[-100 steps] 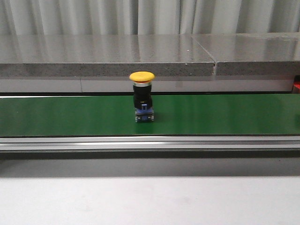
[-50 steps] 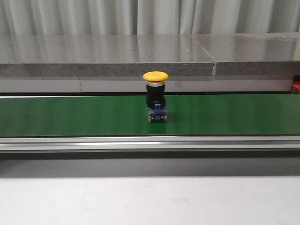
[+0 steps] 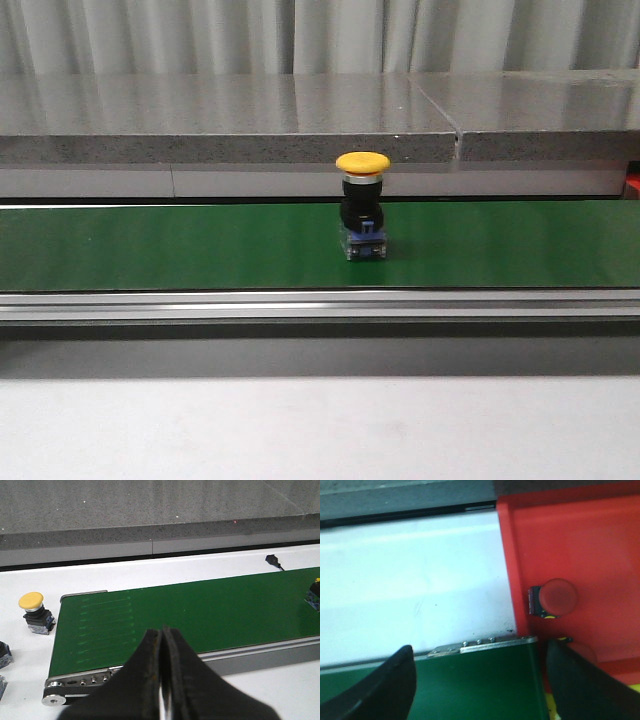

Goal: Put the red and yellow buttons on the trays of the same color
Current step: 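Lower the right gripper onto the yellow button, grasp and lift it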

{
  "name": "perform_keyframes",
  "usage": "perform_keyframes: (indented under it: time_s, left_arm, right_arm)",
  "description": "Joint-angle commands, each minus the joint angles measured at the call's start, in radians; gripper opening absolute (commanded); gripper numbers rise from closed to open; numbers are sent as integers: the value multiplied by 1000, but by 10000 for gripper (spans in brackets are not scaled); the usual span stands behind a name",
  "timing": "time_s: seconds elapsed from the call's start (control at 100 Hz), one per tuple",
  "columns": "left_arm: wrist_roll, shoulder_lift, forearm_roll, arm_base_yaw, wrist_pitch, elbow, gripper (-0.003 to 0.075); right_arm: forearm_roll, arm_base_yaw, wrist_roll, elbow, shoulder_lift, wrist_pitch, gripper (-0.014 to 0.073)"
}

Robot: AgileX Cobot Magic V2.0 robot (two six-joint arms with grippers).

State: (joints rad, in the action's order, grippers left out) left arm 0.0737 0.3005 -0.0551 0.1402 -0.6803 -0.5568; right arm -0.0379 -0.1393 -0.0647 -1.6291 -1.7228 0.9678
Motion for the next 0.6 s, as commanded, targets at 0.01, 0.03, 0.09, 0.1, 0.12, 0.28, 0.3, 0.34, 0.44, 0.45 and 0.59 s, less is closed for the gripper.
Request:
perform_keyframes:
  time_s: [0.01,0.03,0.09,0.1,0.12,0.28,0.3,0.34,0.44,0.45,0.59]
  left_arm:
    - [0,9,-15,6,70,-26,-21]
    - [0,9,-15,6,70,-26,-21]
    - [0,9,-15,6,70,-26,-21]
    - [0,9,-15,6,70,-26,-21]
    - [0,9,-15,6,70,-26,-21]
    - [0,9,-15,6,70,-26,-21]
    - [0,9,-15,6,70,-26,-21]
    - [0,9,-15,6,70,-26,-21]
    - [0,9,-15,6,70,-26,-21]
    - [0,9,-15,6,70,-26,-21]
    - [0,9,-15,6,70,-26,-21]
  right_arm:
    - [-13,38,11,12,102,-12,539]
    - [-13,48,11,20,112,-5,539]
    - [-13,76,11,43,138,14,539]
    - [-13,79,11,46,146,16,539]
    - [-13,89,11,55,155,20,539]
    - [-13,165,11,114,217,63,539]
    - [-12,175,11,119,226,70,539]
    - [-12,191,11,129,239,80,539]
    - [-12,237,11,154,267,109,539]
    - [-12,244,11,155,271,112,539]
    - [-7,311,12,171,292,171,539]
